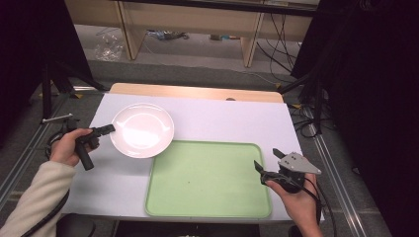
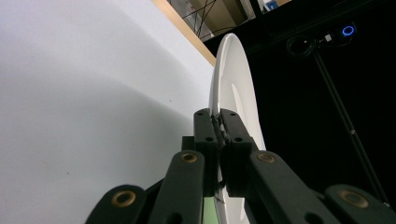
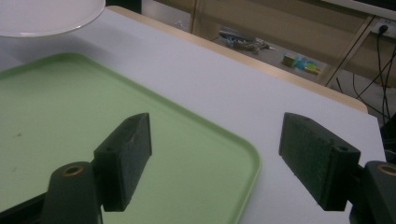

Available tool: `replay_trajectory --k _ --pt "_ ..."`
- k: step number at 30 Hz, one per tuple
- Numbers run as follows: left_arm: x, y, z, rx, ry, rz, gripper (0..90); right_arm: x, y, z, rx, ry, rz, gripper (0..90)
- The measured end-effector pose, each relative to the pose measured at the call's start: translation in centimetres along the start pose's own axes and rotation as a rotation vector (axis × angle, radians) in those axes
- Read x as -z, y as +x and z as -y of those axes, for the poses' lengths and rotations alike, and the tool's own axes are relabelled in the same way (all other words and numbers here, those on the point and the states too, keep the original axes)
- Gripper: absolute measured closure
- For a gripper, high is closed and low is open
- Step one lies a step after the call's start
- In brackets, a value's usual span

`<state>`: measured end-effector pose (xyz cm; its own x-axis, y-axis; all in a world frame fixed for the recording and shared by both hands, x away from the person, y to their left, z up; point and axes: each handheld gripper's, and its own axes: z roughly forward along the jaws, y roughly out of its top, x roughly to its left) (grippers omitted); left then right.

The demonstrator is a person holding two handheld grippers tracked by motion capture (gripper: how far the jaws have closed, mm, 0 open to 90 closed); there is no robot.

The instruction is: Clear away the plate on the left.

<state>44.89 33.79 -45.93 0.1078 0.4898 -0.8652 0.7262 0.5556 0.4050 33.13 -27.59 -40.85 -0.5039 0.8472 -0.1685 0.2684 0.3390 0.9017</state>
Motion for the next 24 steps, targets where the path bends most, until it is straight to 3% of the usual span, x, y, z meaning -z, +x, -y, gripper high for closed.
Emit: replay_trajectory --k 13,15,24 --pt "-0.7 -0.3 0.3 0.004 -0.002 0.034 86.5 0.1 0.0 0.0 -0.002 0.004 -0.003 26.1" --pt "-0.8 -0.5 0.3 0.003 0.018 0.014 86.5 0.0 0.0 0.0 0.001 -0.001 0.001 26.2" --pt "-1.3 -0.9 0.6 -0.002 0.03 0.023 86.5 0.1 -0.1 0.0 0.001 0.005 -0.003 26.2"
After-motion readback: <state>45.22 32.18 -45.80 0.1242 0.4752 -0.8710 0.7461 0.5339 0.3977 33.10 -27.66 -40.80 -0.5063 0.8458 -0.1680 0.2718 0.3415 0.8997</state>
